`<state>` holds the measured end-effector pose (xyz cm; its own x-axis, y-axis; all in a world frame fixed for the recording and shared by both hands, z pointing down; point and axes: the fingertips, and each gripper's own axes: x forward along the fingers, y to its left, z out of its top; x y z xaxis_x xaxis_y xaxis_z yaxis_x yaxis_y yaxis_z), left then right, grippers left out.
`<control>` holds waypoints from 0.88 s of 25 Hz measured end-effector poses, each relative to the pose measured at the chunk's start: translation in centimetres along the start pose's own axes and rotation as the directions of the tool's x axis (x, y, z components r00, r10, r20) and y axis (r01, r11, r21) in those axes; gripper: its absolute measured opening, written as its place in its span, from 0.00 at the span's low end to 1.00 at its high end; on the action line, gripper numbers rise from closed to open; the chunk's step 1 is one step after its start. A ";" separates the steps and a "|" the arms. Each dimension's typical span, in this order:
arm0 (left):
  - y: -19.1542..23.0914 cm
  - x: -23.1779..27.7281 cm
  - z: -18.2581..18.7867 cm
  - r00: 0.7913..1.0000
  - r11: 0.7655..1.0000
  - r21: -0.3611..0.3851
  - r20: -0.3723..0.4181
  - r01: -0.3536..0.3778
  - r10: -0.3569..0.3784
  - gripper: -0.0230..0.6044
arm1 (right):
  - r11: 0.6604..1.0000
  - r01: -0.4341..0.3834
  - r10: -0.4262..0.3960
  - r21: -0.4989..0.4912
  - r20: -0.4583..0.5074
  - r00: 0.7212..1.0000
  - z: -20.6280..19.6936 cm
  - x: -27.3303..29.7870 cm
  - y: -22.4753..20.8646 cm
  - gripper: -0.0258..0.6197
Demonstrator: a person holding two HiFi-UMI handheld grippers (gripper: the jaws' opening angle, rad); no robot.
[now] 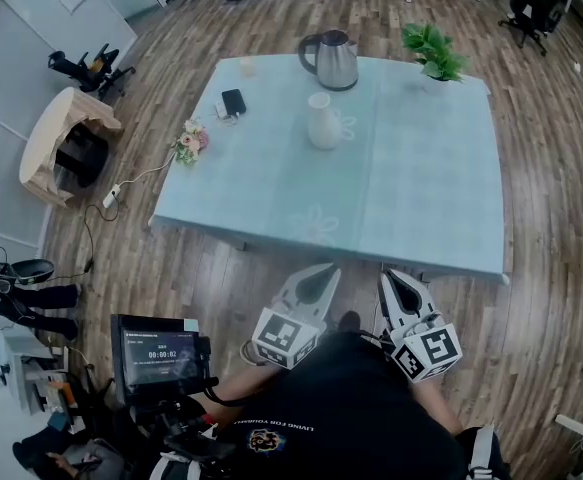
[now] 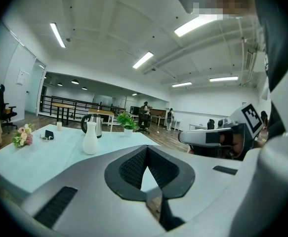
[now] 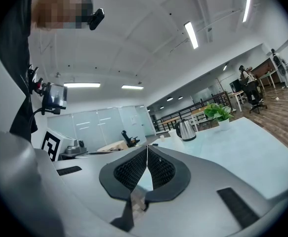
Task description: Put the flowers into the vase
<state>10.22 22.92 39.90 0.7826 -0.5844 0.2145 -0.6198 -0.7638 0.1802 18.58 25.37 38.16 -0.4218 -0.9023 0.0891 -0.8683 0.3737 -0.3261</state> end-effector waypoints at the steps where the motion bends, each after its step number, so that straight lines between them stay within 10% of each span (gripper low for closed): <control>1: -0.1 0.0 0.0 1.000 1.000 0.003 -0.002 -0.001 0.001 0.05 | 1.000 -0.001 0.001 0.002 0.000 1.000 0.0 -0.1 0.0 0.07; 22: 7.0 1.1 0.8 0.999 0.999 -0.013 -0.011 -0.047 0.047 0.05 | 0.999 -0.042 0.041 -0.001 -0.054 0.998 -0.7 7.2 0.0 0.07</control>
<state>6.76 16.71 40.67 0.7521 -0.6162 0.2337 -0.6564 -0.7322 0.1820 15.33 19.02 39.41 -0.4710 -0.8730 0.1266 -0.8504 0.4112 -0.3282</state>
